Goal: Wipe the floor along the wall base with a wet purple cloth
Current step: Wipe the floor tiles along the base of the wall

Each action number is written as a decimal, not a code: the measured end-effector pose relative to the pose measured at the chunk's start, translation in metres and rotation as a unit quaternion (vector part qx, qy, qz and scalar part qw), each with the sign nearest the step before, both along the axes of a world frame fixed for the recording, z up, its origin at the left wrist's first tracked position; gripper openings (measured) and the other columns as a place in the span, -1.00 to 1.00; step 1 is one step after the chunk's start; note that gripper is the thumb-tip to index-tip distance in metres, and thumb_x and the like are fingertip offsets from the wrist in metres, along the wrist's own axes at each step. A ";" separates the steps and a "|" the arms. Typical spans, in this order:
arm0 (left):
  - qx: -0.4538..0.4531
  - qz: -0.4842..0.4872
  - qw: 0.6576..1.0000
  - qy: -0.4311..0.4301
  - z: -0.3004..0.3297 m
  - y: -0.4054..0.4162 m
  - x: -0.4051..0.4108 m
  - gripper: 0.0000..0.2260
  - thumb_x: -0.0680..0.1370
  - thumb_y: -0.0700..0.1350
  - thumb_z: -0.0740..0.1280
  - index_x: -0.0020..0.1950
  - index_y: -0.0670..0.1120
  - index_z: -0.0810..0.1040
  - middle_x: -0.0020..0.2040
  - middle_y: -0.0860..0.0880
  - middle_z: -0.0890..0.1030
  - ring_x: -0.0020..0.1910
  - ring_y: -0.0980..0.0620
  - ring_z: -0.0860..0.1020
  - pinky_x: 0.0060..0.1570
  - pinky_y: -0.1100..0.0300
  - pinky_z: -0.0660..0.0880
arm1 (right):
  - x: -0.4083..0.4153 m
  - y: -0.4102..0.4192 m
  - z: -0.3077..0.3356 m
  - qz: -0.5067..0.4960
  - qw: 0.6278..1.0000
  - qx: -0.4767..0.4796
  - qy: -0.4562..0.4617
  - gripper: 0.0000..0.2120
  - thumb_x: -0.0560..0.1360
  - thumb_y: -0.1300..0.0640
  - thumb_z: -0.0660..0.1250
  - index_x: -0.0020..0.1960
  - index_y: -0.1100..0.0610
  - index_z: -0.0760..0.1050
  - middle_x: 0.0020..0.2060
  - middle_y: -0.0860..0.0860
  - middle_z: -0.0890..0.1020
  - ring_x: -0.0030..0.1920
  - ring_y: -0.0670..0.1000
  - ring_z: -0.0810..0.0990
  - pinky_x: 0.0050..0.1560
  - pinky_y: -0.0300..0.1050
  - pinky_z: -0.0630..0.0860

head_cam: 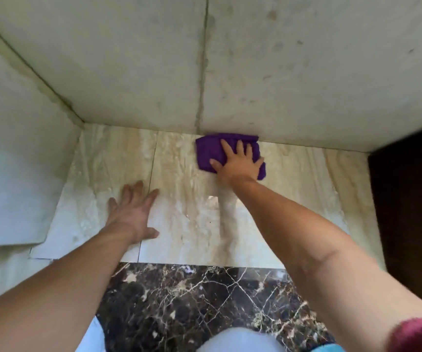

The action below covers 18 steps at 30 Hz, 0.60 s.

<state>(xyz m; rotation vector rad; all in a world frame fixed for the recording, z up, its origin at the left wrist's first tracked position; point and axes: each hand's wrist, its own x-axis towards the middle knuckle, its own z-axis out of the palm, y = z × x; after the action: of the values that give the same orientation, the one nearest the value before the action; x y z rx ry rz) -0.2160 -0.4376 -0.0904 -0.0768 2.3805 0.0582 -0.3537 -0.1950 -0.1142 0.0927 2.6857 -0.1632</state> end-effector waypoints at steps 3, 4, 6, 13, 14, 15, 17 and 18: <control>0.009 0.017 1.000 0.008 -0.008 -0.023 0.013 0.06 0.41 0.34 0.42 0.61 0.18 -0.28 0.62 -0.09 -0.36 0.61 -0.22 -0.29 0.55 -0.31 -0.07 | -0.001 0.077 -0.003 -0.060 0.997 0.032 0.034 -0.29 0.52 -0.44 -0.01 0.59 -0.23 -0.03 0.63 0.06 0.03 0.61 0.18 -0.06 0.52 0.37 -0.11; 0.015 0.018 1.000 0.008 -0.011 -0.029 0.016 0.07 0.40 0.35 0.42 0.61 0.20 -0.30 0.62 -0.09 -0.38 0.60 -0.22 -0.32 0.55 -0.31 -0.09 | -0.003 0.101 -0.005 -0.088 0.995 0.040 0.031 -0.29 0.52 -0.44 -0.02 0.60 -0.20 -0.01 0.62 0.08 0.05 0.61 0.18 -0.04 0.53 0.34 -0.10; 0.028 0.016 0.999 0.037 -0.019 -0.030 0.020 0.09 0.38 0.38 0.40 0.59 0.22 -0.34 0.59 -0.08 -0.44 0.58 -0.22 -0.39 0.55 -0.30 -0.13 | -0.007 0.134 -0.002 -0.097 0.992 0.062 0.043 -0.29 0.54 -0.41 0.00 0.61 -0.14 0.03 0.61 0.13 0.08 0.61 0.20 -0.01 0.55 0.27 -0.09; 0.086 0.024 0.992 0.089 -0.030 -0.045 0.028 0.08 0.34 0.43 0.39 0.59 0.25 -0.28 0.60 -0.03 -0.41 0.56 -0.16 -0.42 0.55 -0.28 -0.21 | 0.004 0.012 -0.030 -0.111 0.988 -0.004 0.107 -0.36 0.59 -0.26 0.13 0.60 -0.08 0.14 0.60 0.21 0.08 0.60 0.28 -0.05 0.56 0.23 -0.10; 0.091 0.026 0.990 0.103 -0.030 -0.046 0.031 0.07 0.35 0.40 0.40 0.61 0.22 -0.24 0.62 -0.04 -0.37 0.58 -0.16 -0.39 0.56 -0.27 -0.19 | 0.005 -0.013 -0.031 -0.093 0.990 -0.006 0.107 -0.37 0.58 -0.26 0.13 0.59 -0.09 0.14 0.60 0.21 0.09 0.60 0.28 -0.04 0.56 0.23 -0.09; 0.087 0.031 0.989 0.114 -0.028 -0.048 0.034 0.05 0.37 0.38 0.41 0.62 0.18 -0.21 0.63 -0.05 -0.34 0.59 -0.15 -0.36 0.56 -0.26 -0.16 | 0.005 -0.041 -0.032 -0.077 0.991 -0.008 0.108 -0.38 0.58 -0.26 0.12 0.59 -0.10 0.14 0.60 0.21 0.10 0.59 0.29 -0.03 0.56 0.24 -0.09; 0.061 0.022 0.992 0.109 -0.022 -0.061 0.044 0.06 0.38 0.38 0.40 0.63 0.13 -0.22 0.62 -0.10 -0.35 0.59 -0.17 -0.36 0.57 -0.24 -0.16 | 0.009 -0.096 -0.035 -0.063 0.993 -0.008 0.102 -0.39 0.59 -0.26 0.10 0.59 -0.12 0.13 0.60 0.21 0.09 0.59 0.30 -0.03 0.55 0.26 -0.10; 0.038 0.015 0.995 0.095 -0.018 -0.073 0.053 0.07 0.38 0.38 0.39 0.62 0.11 -0.24 0.61 -0.12 -0.38 0.58 -0.19 -0.38 0.57 -0.22 -0.18 | 0.009 -0.127 -0.035 -0.056 0.994 -0.014 0.096 -0.38 0.59 -0.26 0.09 0.59 -0.11 0.12 0.60 0.22 0.08 0.59 0.31 -0.05 0.55 0.28 -0.11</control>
<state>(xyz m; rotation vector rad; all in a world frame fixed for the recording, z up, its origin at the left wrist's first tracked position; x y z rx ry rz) -0.1634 -0.5108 -0.1085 -0.0735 2.5649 0.1784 -0.3444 -0.3225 -0.1496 0.2292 2.8709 -0.2551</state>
